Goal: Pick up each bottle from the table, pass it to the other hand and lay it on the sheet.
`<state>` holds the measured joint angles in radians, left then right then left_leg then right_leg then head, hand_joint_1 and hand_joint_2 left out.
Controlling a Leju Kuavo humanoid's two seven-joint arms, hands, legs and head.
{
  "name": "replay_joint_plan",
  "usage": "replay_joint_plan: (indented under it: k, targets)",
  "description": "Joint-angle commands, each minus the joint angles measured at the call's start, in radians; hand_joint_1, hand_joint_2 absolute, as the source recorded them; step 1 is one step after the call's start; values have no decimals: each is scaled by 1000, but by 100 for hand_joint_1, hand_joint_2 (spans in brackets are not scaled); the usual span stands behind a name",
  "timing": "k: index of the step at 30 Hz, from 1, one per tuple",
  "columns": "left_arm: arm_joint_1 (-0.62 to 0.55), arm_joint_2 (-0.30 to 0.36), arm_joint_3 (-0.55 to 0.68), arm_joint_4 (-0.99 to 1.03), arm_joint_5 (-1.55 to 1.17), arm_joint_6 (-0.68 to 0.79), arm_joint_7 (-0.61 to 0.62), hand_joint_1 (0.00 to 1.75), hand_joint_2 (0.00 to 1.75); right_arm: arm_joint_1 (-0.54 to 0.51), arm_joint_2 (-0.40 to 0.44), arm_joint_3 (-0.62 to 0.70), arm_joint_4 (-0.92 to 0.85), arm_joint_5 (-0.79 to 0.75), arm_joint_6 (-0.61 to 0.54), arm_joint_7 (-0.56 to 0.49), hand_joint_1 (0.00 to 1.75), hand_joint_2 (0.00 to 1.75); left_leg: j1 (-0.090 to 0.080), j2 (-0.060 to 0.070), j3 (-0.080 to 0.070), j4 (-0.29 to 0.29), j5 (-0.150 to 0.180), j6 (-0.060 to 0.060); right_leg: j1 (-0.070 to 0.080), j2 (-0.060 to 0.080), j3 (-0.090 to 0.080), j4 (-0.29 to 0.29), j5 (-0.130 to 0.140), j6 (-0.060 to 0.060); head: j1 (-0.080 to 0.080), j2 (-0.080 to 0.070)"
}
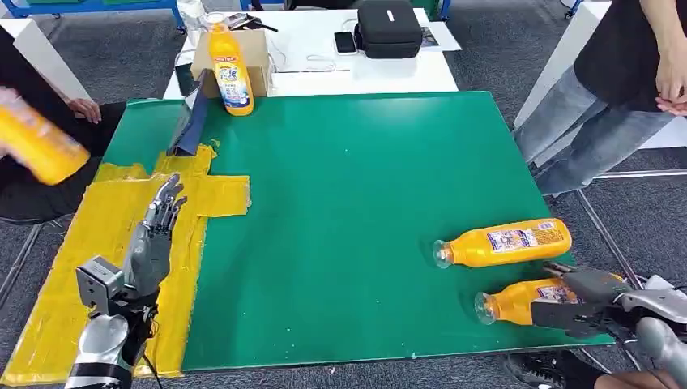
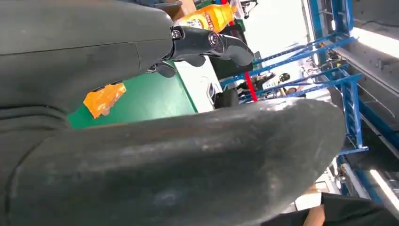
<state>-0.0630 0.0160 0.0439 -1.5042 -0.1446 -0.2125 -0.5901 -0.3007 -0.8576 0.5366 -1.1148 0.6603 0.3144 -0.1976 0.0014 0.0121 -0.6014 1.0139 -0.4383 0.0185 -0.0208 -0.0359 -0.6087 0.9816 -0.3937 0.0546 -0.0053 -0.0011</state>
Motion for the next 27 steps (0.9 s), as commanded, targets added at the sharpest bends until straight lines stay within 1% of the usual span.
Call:
replay_joint_plan:
  k: [1,8,13,15,16,18,19,20,21,22,23,24,25,26,27]
  targets:
    - [-43,11,-29,92,5,-5,4,0,0,19,63,104,91,-25,-14,-12,175,175,2,-3,4,-2,0,-1,1,0,6,-3,0,-3,0,0]
    - [-44,6,-30,90,8,-5,6,0,0,20,70,103,91,-24,-17,-6,175,175,2,1,6,-2,0,-1,2,3,5,-3,1,-2,0,0]
    - [-44,6,-30,90,8,-5,6,0,0,20,70,103,91,-24,-17,-6,175,175,2,-2,6,-3,1,-1,2,1,7,-4,0,-3,1,0]
    - [-47,7,-38,93,8,-6,6,0,0,22,94,84,104,-48,-22,-14,175,175,2,-1,5,-1,0,-1,2,1,6,-3,0,-2,1,0]
    - [-48,9,-42,95,8,-7,6,0,0,32,119,51,106,-101,-19,-45,175,175,2,-1,8,-3,0,-1,2,2,8,-4,0,-3,0,0]
    - [-53,6,-47,105,18,-12,10,0,0,62,154,-7,73,-193,-15,-99,175,175,2,0,7,-2,0,-1,2,2,7,-3,0,-2,0,0]
    - [-52,0,-54,106,22,-16,15,0,0,90,202,-59,27,-288,-6,-178,175,175,3,0,8,-3,0,-1,3,3,9,-5,1,-3,1,0]
    - [-56,-4,-65,108,29,-21,19,0,0,101,248,-88,-14,-352,33,-225,175,175,3,1,8,-3,0,-1,3,3,8,-5,1,-3,0,0]
    - [-70,-10,-86,123,44,-34,27,0,0,107,307,-118,-62,-431,87,-239,175,175,3,0,9,-4,1,-1,3,4,9,-6,1,-3,1,0]
    - [-73,-14,-89,125,52,-38,29,0,0,103,334,-129,-68,-455,95,-254,175,175,3,2,9,-4,1,-1,3,5,9,-6,2,-4,0,0]
    - [-81,-25,-110,129,69,-48,35,0,0,55,423,-118,-70,-511,112,-254,175,175,4,3,9,-4,1,-2,4,7,9,-6,2,-4,1,0]
    - [-83,-30,-121,128,77,-54,38,0,0,19,469,-106,-59,-521,120,-239,175,175,5,5,8,-3,0,-2,5,8,8,-5,3,-3,1,0]
    - [-84,-33,-125,128,78,-52,40,0,0,0,490,-98,-53,-520,119,-219,175,175,6,8,10,-4,0,-2,6,11,9,-6,4,-4,2,0]
    - [-84,-34,-126,127,78,-52,41,0,0,-4,494,-97,-51,-520,119,-214,175,175,6,11,9,-2,-1,-3,7,13,8,-5,5,-7,1,0]
    - [-82,-30,-129,124,81,-49,42,0,0,-9,488,-94,-43,-520,114,-215,175,175,6,13,8,-1,-2,-4,7,13,6,-3,4,-6,1,0]
